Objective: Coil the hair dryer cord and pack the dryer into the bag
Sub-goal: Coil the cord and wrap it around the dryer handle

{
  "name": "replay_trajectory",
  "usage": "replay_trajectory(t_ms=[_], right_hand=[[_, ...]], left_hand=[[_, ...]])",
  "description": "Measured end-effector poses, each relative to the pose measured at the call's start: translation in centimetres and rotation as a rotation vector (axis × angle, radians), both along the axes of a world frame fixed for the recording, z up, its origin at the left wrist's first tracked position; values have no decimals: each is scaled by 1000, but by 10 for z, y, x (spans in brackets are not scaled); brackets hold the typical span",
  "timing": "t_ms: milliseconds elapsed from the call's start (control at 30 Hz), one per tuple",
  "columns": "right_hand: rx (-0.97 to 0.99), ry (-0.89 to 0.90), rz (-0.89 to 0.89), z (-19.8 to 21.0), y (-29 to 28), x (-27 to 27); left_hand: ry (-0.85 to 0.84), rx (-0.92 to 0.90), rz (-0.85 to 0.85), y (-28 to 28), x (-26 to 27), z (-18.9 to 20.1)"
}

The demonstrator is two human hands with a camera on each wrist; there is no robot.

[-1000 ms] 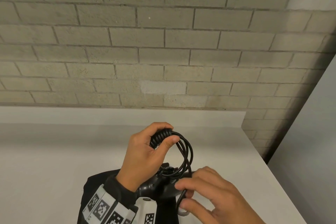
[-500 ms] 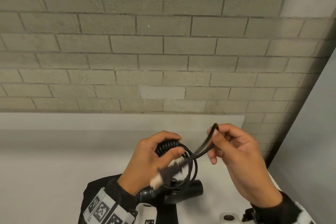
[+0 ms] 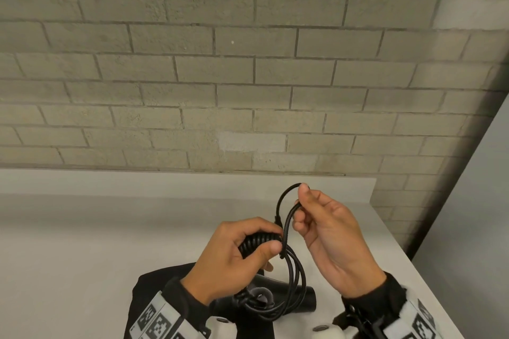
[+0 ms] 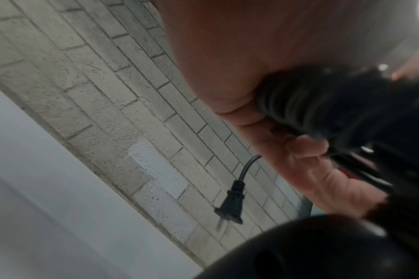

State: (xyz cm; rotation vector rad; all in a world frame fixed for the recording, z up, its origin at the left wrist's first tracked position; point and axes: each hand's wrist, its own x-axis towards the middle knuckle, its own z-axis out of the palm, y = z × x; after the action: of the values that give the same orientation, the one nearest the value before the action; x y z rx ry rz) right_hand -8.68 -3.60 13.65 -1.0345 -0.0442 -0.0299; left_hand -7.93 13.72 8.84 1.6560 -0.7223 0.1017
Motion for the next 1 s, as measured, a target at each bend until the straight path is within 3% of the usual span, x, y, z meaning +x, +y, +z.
replay_trajectory(t_ms=[167,333,433,633,700,867,1000], right_hand=[[-133,-46,-72,-4,8,-1],[-381,-160,-355,-20,0,6],[-438,-207,-407,-34,-5,12],[-193,-327,-74,-52,-14,18],[-187,-309,-49,-57,-13,19],[-390,-255,-54,-73,-8,24],[-631,-228,82,-84,-1,26]], left_hand=[[-126,72,3,2,-1,2],[-173,12,44,4,-3,-3],[-199,6,59,3,-3,-4],[-231,-10,64,1,0,-6],[-230,-26,76,3,1,-5],[-247,-31,66,3,2,-5],[-229,-45,31,1,1,-3]])
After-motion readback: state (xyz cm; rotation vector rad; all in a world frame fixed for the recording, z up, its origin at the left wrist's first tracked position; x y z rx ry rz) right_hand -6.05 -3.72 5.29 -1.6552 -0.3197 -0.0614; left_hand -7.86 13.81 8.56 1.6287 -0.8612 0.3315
